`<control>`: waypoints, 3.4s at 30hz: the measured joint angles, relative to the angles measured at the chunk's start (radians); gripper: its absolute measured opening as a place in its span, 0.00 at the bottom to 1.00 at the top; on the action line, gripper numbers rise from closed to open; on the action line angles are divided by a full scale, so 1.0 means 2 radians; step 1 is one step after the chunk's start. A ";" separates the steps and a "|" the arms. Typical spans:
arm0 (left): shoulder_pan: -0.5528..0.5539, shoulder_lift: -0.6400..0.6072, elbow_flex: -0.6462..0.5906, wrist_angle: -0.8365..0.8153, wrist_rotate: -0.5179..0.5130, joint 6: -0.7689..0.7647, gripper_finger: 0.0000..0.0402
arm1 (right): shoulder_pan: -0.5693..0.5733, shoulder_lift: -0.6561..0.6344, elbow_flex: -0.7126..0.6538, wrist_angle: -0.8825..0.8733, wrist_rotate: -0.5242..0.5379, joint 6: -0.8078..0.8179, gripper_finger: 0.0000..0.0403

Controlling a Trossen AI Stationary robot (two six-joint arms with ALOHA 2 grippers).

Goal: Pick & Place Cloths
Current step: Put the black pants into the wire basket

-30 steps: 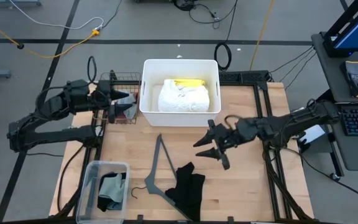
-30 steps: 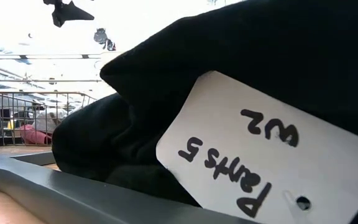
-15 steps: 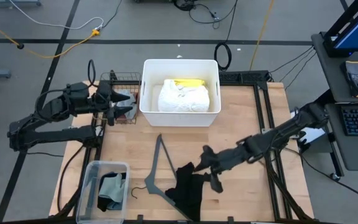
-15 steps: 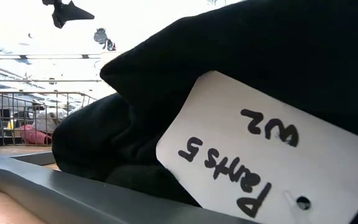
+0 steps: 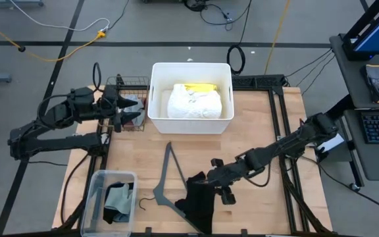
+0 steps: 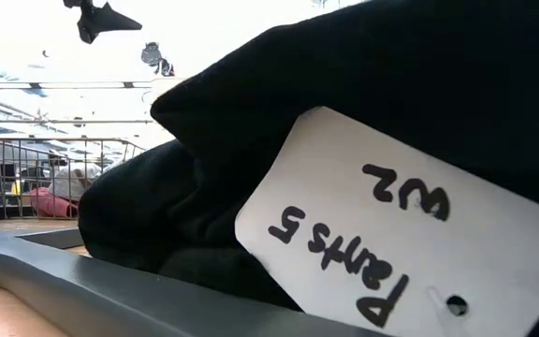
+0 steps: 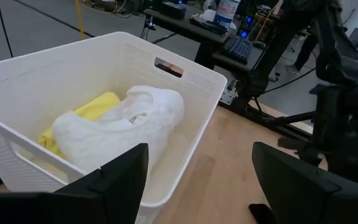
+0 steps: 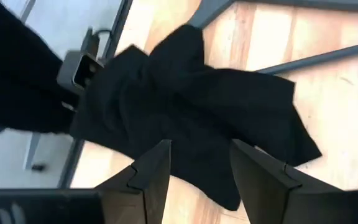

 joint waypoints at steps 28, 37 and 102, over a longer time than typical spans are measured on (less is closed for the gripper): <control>0.000 0.000 0.000 -0.002 -0.008 -0.025 0.73 | -0.036 0.097 0.000 0.001 -0.033 -0.185 0.43; 0.000 0.001 0.000 -0.002 -0.009 -0.024 0.73 | -0.036 0.145 0.000 0.015 -0.037 -0.197 0.43; -0.033 0.172 0.000 0.339 0.233 -0.074 0.73 | -0.239 -0.077 0.156 0.331 -0.092 -0.093 0.00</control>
